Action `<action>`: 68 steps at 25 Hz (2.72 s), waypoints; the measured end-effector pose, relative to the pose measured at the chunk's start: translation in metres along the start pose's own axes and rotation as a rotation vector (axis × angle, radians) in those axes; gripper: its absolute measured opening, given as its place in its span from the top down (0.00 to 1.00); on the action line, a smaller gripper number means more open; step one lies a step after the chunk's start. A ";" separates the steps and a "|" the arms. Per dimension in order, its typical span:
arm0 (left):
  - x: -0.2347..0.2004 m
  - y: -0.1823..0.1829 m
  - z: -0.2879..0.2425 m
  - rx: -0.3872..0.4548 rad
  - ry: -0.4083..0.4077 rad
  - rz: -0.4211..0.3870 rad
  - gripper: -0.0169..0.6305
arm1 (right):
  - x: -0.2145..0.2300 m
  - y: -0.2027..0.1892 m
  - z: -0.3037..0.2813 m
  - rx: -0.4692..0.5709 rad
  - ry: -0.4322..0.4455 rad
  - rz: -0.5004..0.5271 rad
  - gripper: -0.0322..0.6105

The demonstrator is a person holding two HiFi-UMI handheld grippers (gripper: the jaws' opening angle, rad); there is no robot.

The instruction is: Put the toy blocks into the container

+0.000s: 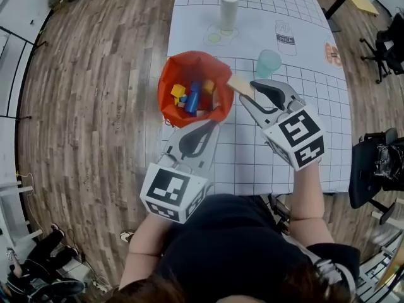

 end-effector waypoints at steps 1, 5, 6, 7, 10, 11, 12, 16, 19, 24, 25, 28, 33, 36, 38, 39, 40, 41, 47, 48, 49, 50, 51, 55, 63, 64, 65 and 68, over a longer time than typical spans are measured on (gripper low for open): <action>-0.003 -0.002 0.004 0.002 0.010 0.006 0.93 | -0.005 0.006 -0.005 0.008 0.016 0.014 0.71; -0.015 -0.007 0.017 0.006 0.040 0.038 0.93 | -0.025 0.020 -0.027 0.015 0.081 0.058 0.71; -0.019 -0.008 0.020 0.006 0.046 0.043 0.93 | -0.030 0.024 -0.032 0.016 0.096 0.069 0.71; -0.022 -0.009 0.023 0.006 0.053 0.047 0.93 | -0.035 0.028 -0.037 0.019 0.108 0.081 0.71; -0.028 -0.012 0.028 0.008 0.066 0.059 0.93 | -0.046 0.037 -0.049 0.041 0.112 0.109 0.71; -0.029 -0.013 0.030 0.009 0.068 0.063 0.93 | -0.048 0.037 -0.053 0.042 0.101 0.111 0.71; -0.030 -0.013 0.030 0.009 0.070 0.065 0.93 | -0.048 0.036 -0.057 0.034 0.091 0.113 0.71; -0.033 -0.014 0.033 0.004 0.076 0.066 0.93 | -0.052 0.029 -0.063 0.007 0.092 0.112 0.71; -0.034 -0.015 0.033 0.003 0.073 0.068 0.93 | -0.052 0.027 -0.061 0.009 0.091 0.097 0.73; -0.033 -0.014 0.032 0.003 0.054 0.060 0.93 | -0.049 0.026 -0.053 0.019 0.062 0.075 0.75; -0.032 -0.014 0.031 0.003 0.048 0.057 0.93 | -0.048 0.026 -0.051 0.022 0.053 0.070 0.76; -0.028 -0.013 0.030 0.005 0.031 0.046 0.93 | -0.045 0.024 -0.040 0.034 0.012 0.048 0.78; -0.014 -0.009 0.023 0.007 -0.016 0.031 0.93 | -0.034 0.017 -0.017 0.065 -0.077 -0.008 0.82; -0.003 -0.008 0.016 0.007 -0.055 0.004 0.93 | -0.026 0.006 0.002 0.070 -0.149 -0.056 0.86; 0.005 -0.006 0.012 0.004 -0.084 -0.011 0.93 | -0.020 -0.003 0.016 0.075 -0.201 -0.089 0.89; 0.009 -0.006 0.010 0.003 -0.096 -0.016 0.93 | -0.017 -0.006 0.023 0.079 -0.221 -0.104 0.91; 0.012 -0.006 0.008 0.002 -0.105 -0.019 0.93 | -0.015 -0.010 0.029 0.083 -0.238 -0.119 0.92; 0.015 -0.006 0.006 0.002 -0.114 -0.023 0.93 | -0.014 -0.014 0.034 0.087 -0.253 -0.134 0.92; 0.032 -0.005 -0.004 0.010 -0.154 -0.051 0.93 | -0.006 -0.040 0.068 0.087 -0.353 -0.209 0.92; 0.034 -0.005 -0.006 0.014 -0.156 -0.056 0.93 | -0.006 -0.044 0.073 0.086 -0.369 -0.221 0.92; 0.036 -0.005 -0.007 0.016 -0.158 -0.063 0.93 | -0.006 -0.048 0.077 0.083 -0.383 -0.232 0.92; 0.038 -0.006 -0.008 0.016 -0.161 -0.069 0.93 | -0.007 -0.052 0.082 0.080 -0.395 -0.242 0.93; 0.040 -0.007 -0.010 0.014 -0.165 -0.075 0.93 | -0.007 -0.056 0.086 0.077 -0.407 -0.253 0.93; 0.050 -0.015 -0.016 -0.008 -0.185 -0.092 0.93 | -0.010 -0.071 0.100 0.069 -0.453 -0.293 0.93; 0.054 -0.027 -0.022 -0.030 -0.179 -0.109 0.93 | -0.019 -0.089 0.116 0.095 -0.473 -0.391 0.93; 0.054 -0.028 -0.022 -0.033 -0.177 -0.107 0.93 | -0.020 -0.090 0.118 0.098 -0.478 -0.399 0.93; 0.053 -0.029 -0.022 -0.035 -0.173 -0.106 0.93 | -0.021 -0.092 0.119 0.099 -0.483 -0.404 0.93; 0.050 -0.030 -0.022 -0.038 -0.166 -0.104 0.93 | -0.024 -0.097 0.121 0.095 -0.494 -0.419 0.93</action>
Point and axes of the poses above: the fingertips, and each gripper's own axes: z backward along the fingers, x to its right, y out of its top, the point moved 1 cm from there along z, backward along the fingers, and after that the axes turned 4 degrees about y, right-handed, at the moved point
